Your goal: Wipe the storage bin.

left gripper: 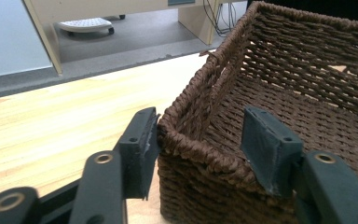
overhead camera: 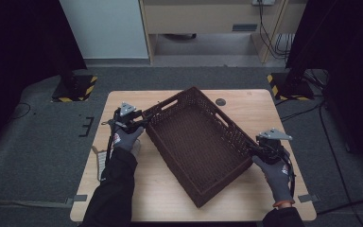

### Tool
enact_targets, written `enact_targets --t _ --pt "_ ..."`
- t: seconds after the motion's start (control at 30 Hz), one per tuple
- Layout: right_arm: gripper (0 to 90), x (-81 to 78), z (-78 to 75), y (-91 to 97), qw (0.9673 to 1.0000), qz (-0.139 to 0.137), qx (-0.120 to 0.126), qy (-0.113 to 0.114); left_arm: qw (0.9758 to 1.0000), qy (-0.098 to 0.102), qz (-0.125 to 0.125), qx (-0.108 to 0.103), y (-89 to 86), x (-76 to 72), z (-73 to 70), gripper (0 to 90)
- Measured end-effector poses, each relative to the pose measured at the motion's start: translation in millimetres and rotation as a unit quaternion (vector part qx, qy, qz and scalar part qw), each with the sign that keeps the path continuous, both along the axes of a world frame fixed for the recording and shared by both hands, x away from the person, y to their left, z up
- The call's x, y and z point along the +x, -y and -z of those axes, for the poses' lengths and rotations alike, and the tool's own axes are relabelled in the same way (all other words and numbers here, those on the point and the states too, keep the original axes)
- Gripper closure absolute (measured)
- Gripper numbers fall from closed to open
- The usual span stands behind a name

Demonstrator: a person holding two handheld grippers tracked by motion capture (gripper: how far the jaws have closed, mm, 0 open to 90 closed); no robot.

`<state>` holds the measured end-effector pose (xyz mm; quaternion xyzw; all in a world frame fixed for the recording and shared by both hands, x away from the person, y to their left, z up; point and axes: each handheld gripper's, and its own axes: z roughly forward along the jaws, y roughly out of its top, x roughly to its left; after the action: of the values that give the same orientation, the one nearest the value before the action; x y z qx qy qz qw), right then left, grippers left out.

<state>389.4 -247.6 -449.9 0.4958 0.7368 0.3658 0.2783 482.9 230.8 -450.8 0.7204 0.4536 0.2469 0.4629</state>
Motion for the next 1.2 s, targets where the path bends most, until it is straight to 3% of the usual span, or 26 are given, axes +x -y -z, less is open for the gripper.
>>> enact_targets --t 0.17,0.27,0.37,0.43,0.53,0.6,0.63,0.7,0.8,1.03,1.1,1.2 --pt "46.2 -4.5 -7.6 -0.1 0.9998 -0.006 0.012 0.013 0.9999 0.006 0.013 -0.006 -2.8 -13.7 -2.3 53.8" --pt "45.1 -6.9 -9.1 -0.5 0.9998 -0.009 0.012 0.015 0.9999 0.008 0.012 0.003 -2.4 -18.9 -4.0 54.1" --pt "44.1 -7.5 -7.4 -1.9 0.9998 -0.009 0.010 0.012 0.9997 0.018 -0.008 0.014 -2.6 -13.9 -4.7 50.0" --pt "43.6 -7.3 -6.8 -1.8 0.9998 -0.011 0.009 0.011 0.9997 0.015 -0.017 0.006 -4.2 -6.4 -0.8 47.1" --pt "43.3 -6.8 -7.0 -1.4 0.9998 -0.013 0.013 0.011 0.9999 0.009 -0.009 -0.008 -3.8 4.4 6.0 43.5" --pt "43.0 -6.8 -6.7 -0.8 0.9998 -0.013 0.013 0.010 0.9998 0.001 0.004 -0.019 -1.4 7.1 8.1 45.9" --pt "43.0 -6.8 -6.4 -0.8 0.9998 -0.013 0.013 0.010 0.9999 0.002 0.007 -0.012 0.5 6.4 7.9 49.1" --pt "42.8 -7.4 -6.6 -0.7 0.9998 -0.014 0.013 0.010 0.9999 -0.001 0.009 0.007 2.4 2.4 5.0 48.8" --pt "41.8 -9.0 -9.2 -1.5 0.9997 -0.016 0.016 0.014 0.9997 -0.011 0.014 0.018 2.3 -7.4 1.6 48.7" --pt "39.3 -11.6 -11.6 1.6 0.9996 -0.005 0.014 0.025 0.9997 -0.019 0.016 0.005 0.8 -37.9 0.3 47.6" --pt "39.1 -12.5 -12.6 2.7 0.9995 -0.001 0.019 0.025 0.9995 -0.024 0.021 0.007 -0.1 -38.3 -1.7 47.0" --pt "38.9 -13.5 -14.5 3.3 0.9994 -0.001 0.022 0.028 0.9997 -0.016 0.019 0.007 0.4 -29.9 -1.2 47.4"
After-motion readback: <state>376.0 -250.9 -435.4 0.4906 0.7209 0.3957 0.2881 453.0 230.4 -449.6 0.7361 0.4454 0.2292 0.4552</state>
